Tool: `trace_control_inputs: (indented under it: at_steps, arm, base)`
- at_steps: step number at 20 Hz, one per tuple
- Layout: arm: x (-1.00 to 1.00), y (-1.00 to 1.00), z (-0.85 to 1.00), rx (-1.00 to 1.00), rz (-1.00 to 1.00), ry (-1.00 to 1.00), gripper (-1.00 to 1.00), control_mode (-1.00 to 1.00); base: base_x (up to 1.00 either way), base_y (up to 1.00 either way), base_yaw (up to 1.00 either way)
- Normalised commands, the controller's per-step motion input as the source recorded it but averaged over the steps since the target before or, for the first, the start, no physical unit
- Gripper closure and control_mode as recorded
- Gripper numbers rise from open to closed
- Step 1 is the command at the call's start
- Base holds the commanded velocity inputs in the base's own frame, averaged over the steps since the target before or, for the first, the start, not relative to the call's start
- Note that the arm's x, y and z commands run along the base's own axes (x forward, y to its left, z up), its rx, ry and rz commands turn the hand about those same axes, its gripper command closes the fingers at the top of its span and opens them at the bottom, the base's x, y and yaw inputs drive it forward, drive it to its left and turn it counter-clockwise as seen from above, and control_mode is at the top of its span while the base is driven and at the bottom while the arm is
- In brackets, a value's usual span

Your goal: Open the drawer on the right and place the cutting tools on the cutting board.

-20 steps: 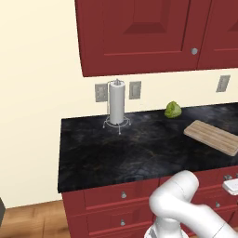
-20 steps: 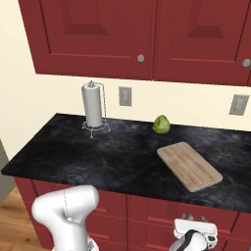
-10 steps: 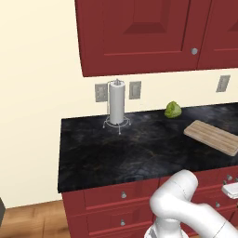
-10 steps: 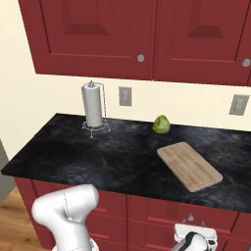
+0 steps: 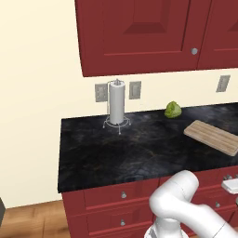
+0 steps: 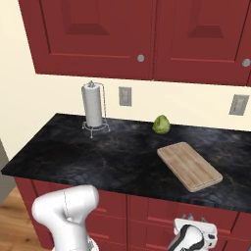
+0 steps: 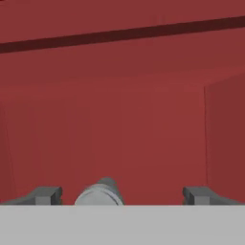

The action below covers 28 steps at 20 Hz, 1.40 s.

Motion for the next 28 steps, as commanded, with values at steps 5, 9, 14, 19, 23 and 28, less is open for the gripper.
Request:
trace_control_inputs:
  at_steps: [5, 9, 14, 19, 23, 28]
  arm:
    - [-0.03, 0.17, -0.01, 0.00, 0.00, 0.00, -1.00, -1.00]
    - [0.00, 0.04, 0.00, 0.00, 0.00, 0.00, -1.00, -1.00]
    - [0.00, -0.10, -0.32, -0.01, 0.02, 0.00, -1.00, -1.00]
    - [0.00, 0.00, 0.00, 0.00, 0.00, 0.00, -1.00, -1.00]
    - [0.03, -0.23, -0.01, 0.00, 0.03, -0.01, -1.00, -1.00]
    - [0.00, 0.00, 0.00, 0.00, 0.00, 0.00, 1.00, -1.00]
  base:
    - [0.00, 0.00, 0.00]
    - [0.00, 0.00, 0.00]
    - [0.00, 0.00, 0.00]
    - [0.00, 0.00, 0.00]
    - [0.00, 0.00, 0.00]
    - [0.00, 0.00, 0.00]
